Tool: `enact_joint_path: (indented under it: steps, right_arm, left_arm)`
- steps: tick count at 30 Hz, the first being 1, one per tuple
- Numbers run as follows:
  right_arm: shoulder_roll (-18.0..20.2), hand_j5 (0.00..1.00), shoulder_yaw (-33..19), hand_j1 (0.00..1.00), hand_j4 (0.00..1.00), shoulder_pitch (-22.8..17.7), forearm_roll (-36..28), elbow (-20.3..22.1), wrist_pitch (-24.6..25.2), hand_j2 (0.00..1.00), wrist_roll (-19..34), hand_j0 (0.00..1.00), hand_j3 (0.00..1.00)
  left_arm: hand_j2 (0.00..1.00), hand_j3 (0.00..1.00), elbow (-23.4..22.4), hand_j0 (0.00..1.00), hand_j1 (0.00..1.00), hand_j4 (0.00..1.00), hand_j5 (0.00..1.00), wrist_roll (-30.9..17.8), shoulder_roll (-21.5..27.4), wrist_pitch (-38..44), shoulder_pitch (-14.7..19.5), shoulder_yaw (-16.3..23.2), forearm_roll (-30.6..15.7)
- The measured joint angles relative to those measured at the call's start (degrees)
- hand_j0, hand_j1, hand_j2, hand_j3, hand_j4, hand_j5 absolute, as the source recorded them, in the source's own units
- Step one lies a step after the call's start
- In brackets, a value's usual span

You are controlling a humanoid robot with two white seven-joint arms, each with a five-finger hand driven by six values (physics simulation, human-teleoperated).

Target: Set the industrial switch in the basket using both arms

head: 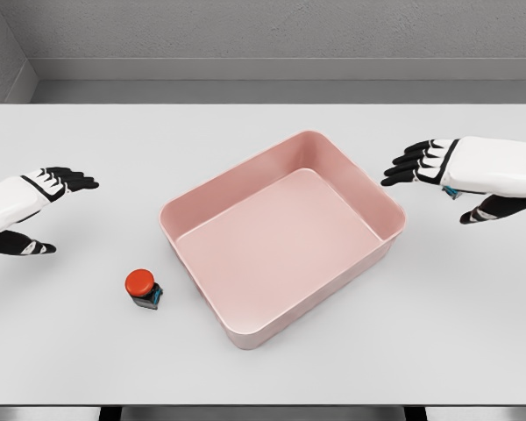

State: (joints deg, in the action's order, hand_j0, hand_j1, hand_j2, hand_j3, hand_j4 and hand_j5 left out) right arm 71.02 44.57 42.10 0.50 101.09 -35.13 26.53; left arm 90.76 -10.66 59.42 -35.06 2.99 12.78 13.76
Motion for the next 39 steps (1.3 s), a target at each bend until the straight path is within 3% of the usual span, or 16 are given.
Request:
enact_joint_path:
  steps: [6,9,13,16,22,29,32,39]
  right_arm:
    - [-0.02,1.0,0.04,1.0,1.0,-0.09,0.92,-1.53,0.01,1.0,-0.12,1.0,1.0]
    - [-1.14,1.0,-0.05,1.0,1.0,0.18,1.9,-6.14,0.01,1.0,-0.4,1.0,1.0]
    - [-5.61,1.0,-0.45,1.0,1.0,0.26,5.14,-13.33,0.01,1.0,-0.49,1.0,1.0]
    - [-8.34,1.0,-0.59,1.0,1.0,1.05,8.91,-16.42,0.02,1.0,-0.29,1.0,1.0]
    - [-11.59,1.0,-0.65,1.0,1.0,2.37,14.71,-23.82,0.02,1.0,-0.17,1.0,1.0]
    - [-16.23,1.0,-0.56,1.0,1.0,2.28,17.74,-30.15,0.01,1.0,-0.19,1.0,1.0]
    - [-18.11,1.0,-0.57,1.0,1.0,2.37,18.32,-32.87,0.01,1.0,-0.21,1.0,1.0]
    - [-19.98,1.0,-0.95,1.0,1.0,4.13,18.89,-42.4,0.02,1.0,-0.68,1.0,1.0]
  left_arm:
    - [1.0,1.0,0.01,1.0,1.0,1.0,1.0,-0.03,-0.19,0.0,-0.09,0.05,0.15]
    - [1.0,1.0,0.03,1.0,1.0,1.0,1.0,-0.34,-0.35,0.0,-1.76,0.27,1.08]
    - [1.0,1.0,0.12,1.0,1.0,1.0,1.0,-0.48,-0.6,0.0,-2.37,0.4,2.36]
    - [0.95,0.95,1.21,0.95,0.95,0.95,0.95,-0.51,-0.76,0.0,-2.37,0.58,3.03]
    - [0.95,0.95,4.51,0.95,0.95,0.95,0.95,-1.16,-0.91,0.0,-2.55,1.6,3.37]
    - [0.94,0.94,7.42,0.94,0.94,0.94,0.94,-1.3,-0.88,-0.01,-3.43,2.27,3.4]
    - [0.88,0.88,7.97,0.88,0.88,0.88,0.88,-1.31,-0.84,0.0,-3.52,2.32,3.36]
    - [0.87,0.87,8.26,0.87,0.87,0.87,0.87,-1.35,-0.81,-0.01,-4.31,2.38,3.36]
